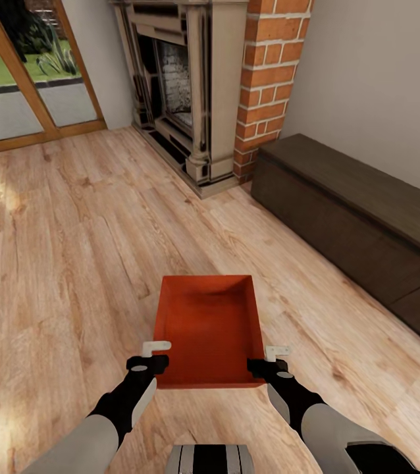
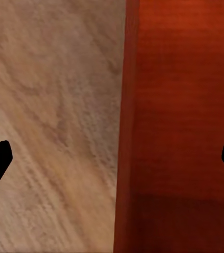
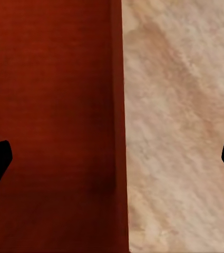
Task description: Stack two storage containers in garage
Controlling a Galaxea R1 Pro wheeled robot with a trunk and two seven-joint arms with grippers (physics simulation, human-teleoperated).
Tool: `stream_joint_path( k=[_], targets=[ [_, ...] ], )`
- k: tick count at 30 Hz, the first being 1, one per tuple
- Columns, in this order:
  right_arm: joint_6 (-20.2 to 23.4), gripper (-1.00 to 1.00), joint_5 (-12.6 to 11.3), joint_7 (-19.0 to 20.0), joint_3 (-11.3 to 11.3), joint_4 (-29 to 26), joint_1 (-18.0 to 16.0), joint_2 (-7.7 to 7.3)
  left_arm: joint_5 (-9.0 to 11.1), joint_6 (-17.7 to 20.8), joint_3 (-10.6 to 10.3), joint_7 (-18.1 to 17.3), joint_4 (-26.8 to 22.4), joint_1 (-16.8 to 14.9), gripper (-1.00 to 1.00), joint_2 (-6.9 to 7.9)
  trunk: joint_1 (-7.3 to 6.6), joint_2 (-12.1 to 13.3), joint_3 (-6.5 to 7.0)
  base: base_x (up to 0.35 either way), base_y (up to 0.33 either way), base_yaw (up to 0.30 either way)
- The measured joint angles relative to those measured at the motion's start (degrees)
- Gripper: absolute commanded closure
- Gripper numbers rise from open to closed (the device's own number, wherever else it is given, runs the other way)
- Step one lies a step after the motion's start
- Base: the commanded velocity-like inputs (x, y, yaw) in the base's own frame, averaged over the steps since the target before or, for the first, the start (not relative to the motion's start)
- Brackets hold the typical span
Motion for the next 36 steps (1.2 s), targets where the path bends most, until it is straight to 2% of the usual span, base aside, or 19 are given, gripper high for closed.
stream_joint_path(
  k=[2,36],
  targets=[
    [0.00,-1.00,-0.02,0.00,0.00,0.00,0.00,-0.02,0.00,0.03,0.00,0.00,0.00,0.00,-1.00,0.00,0.44,-0.80,-0.36,0.000,0.000,0.000],
    [-0.01,-1.00,-0.21,0.00,0.00,0.00,0.00,0.02,-0.06,0.53,0.25,0.31,-0.10,0.00,-1.00,0.00,0.44,-0.82,-0.36,0.000,0.000,0.000]
  ],
)
